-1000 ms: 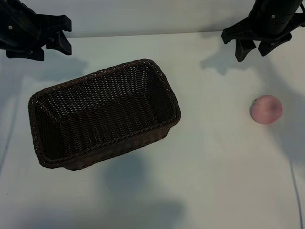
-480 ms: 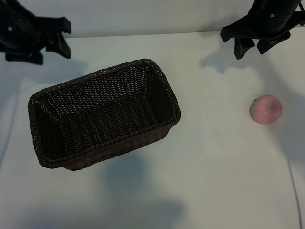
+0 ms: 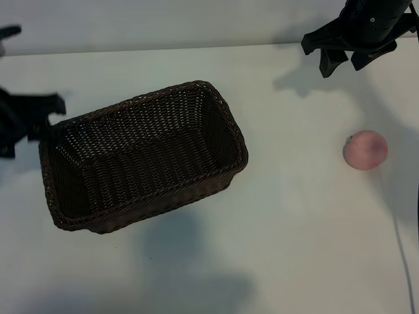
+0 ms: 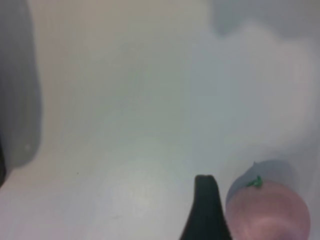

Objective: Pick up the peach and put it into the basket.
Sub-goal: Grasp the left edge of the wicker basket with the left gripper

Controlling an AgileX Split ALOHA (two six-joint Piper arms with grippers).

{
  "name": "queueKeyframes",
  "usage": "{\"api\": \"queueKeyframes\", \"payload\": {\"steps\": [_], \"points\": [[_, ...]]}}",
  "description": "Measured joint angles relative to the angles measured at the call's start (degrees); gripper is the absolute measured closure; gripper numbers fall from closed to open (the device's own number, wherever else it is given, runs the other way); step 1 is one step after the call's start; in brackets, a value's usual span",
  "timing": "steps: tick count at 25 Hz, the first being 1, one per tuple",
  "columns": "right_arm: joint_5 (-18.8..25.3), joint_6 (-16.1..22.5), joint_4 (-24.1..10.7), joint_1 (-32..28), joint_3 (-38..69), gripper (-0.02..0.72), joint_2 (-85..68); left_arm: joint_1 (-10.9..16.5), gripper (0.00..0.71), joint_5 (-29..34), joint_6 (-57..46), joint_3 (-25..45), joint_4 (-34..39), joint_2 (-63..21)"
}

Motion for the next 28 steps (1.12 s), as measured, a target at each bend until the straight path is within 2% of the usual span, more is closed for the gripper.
{"api": "queueKeyframes", "payload": {"steps": [7,21,23,26,28], "points": [[0.0,0.0,0.0,0.0,0.0,0.176,0.0,0.0,0.118,-9.1,-5.7,8.8,0.2,1.6],[0.0,0.0,0.0,0.0,0.0,0.176,0.0,0.0,0.121,-21.1,-7.1,9.4,0.7,19.5],[0.0,0.0,0.0,0.0,0.0,0.176,0.0,0.0,0.158,-21.6,-7.2,9.4,0.2,19.9],[0.0,0.0,0.0,0.0,0.0,0.176,0.0,0.0,0.296,-22.4,-7.5,9.4,-0.1,19.9],[0.0,0.0,0.0,0.0,0.0,0.176,0.0,0.1,0.295,-22.5,-7.7,9.4,0.0,19.9]]}}
